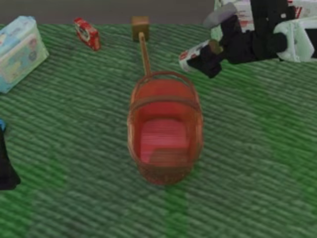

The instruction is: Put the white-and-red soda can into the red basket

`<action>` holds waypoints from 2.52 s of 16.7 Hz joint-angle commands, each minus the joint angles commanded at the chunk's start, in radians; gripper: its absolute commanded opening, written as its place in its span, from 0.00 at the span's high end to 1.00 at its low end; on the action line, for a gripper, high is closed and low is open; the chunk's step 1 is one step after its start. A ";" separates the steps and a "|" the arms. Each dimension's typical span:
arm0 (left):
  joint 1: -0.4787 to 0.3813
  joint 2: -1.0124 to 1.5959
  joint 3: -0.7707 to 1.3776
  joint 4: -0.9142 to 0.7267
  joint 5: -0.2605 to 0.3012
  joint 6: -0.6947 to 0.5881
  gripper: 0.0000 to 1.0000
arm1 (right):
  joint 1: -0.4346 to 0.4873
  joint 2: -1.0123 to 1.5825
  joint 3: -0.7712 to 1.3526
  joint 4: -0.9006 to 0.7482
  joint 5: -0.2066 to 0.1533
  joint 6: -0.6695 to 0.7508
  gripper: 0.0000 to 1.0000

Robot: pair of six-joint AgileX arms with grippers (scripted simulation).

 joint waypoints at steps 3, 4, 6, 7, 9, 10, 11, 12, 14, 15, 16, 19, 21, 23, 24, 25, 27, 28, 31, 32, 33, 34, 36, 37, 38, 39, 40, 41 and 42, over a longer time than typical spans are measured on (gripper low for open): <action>0.000 0.000 0.000 0.000 0.000 0.000 0.00 | 0.020 -0.044 -0.103 0.319 -0.176 0.098 1.00; 0.000 0.000 0.000 0.000 0.000 0.000 0.00 | 0.026 -0.061 -0.136 0.419 -0.232 0.129 1.00; 0.000 0.000 0.000 0.000 0.000 0.000 0.00 | 0.037 -0.096 -0.197 0.598 -0.335 0.184 1.00; 0.000 0.000 0.000 0.000 0.000 0.000 0.00 | 0.042 -0.114 -0.224 0.675 -0.381 0.208 1.00; 0.000 0.000 0.000 0.000 0.000 0.000 0.00 | 0.050 -0.147 -0.269 0.800 -0.460 0.247 1.00; 0.000 0.000 0.000 0.000 0.000 0.000 0.00 | 0.054 -0.162 -0.286 0.846 -0.491 0.262 1.00; 0.000 0.000 0.000 0.000 0.000 0.000 0.00 | 0.056 -0.174 -0.299 0.882 -0.516 0.273 1.00; 0.000 0.000 0.000 0.000 0.000 0.000 0.00 | 0.058 -0.184 -0.308 0.908 -0.534 0.281 1.00; 0.000 0.000 0.000 0.000 0.000 0.000 0.00 | 0.059 -0.191 -0.314 0.926 -0.547 0.287 1.00; 0.000 0.000 0.000 0.000 0.000 0.000 0.00 | 0.059 -0.191 -0.314 0.926 -0.547 0.287 1.00; 0.000 0.000 0.000 0.000 0.000 0.000 0.00 | 0.059 -0.191 -0.314 0.926 -0.547 0.287 1.00; 0.000 0.000 0.000 0.000 0.000 0.000 0.00 | 0.055 -0.184 -0.311 0.928 -0.548 0.287 1.00; 0.000 0.000 0.000 0.000 0.000 0.000 0.00 | 0.058 -0.148 -0.319 0.966 -0.551 0.287 1.00; 0.000 0.000 0.000 0.000 0.000 0.000 0.00 | 0.060 -0.088 -0.334 1.043 -0.550 0.285 1.00; 0.000 0.000 0.000 0.000 0.000 0.000 0.00 | 0.060 -0.054 -0.343 1.090 -0.549 0.285 1.00; 0.000 0.000 0.000 0.000 0.000 0.000 0.00 | 0.061 -0.021 -0.353 1.138 -0.548 0.284 1.00; 0.000 0.000 0.000 0.000 0.000 0.000 0.00 | 0.063 0.034 -0.372 1.210 -0.545 0.283 1.00; 0.000 0.000 0.000 0.000 0.000 0.000 0.00 | 0.063 0.053 -0.379 1.231 -0.544 0.282 1.00; 0.000 0.000 0.000 0.000 0.000 0.000 0.00 | 0.064 0.062 -0.383 1.241 -0.543 0.282 1.00; 0.000 0.000 0.000 0.000 0.000 0.000 0.00 | 0.064 0.062 -0.383 1.241 -0.543 0.282 1.00; 0.000 0.000 0.000 0.000 0.000 0.000 0.00 | 0.064 0.062 -0.383 1.241 -0.543 0.282 0.92; 0.000 0.000 0.000 0.000 0.000 0.000 0.00 | 0.064 0.062 -0.383 1.241 -0.543 0.282 0.85; 0.000 0.000 0.000 0.000 0.000 0.000 0.00 | 0.064 0.062 -0.383 1.241 -0.543 0.282 0.70; 0.000 0.000 0.000 0.000 0.000 0.000 0.00 | 0.064 0.062 -0.383 1.241 -0.543 0.282 0.62; 0.000 0.000 0.000 0.000 0.000 0.000 0.00 | 0.064 0.062 -0.383 1.241 -0.543 0.282 0.55; 0.000 0.000 0.000 0.000 0.000 0.000 0.00 | 0.064 0.062 -0.383 1.241 -0.543 0.282 0.47; 0.000 0.000 0.000 0.000 0.000 0.000 0.00 | 0.064 0.062 -0.383 1.241 -0.543 0.282 0.40; 0.000 0.000 0.000 0.000 0.000 0.000 0.00 | 0.064 0.062 -0.383 1.241 -0.543 0.282 0.32; 0.000 0.000 0.000 0.000 0.000 0.000 0.00 | 0.064 0.062 -0.383 1.241 -0.543 0.282 0.25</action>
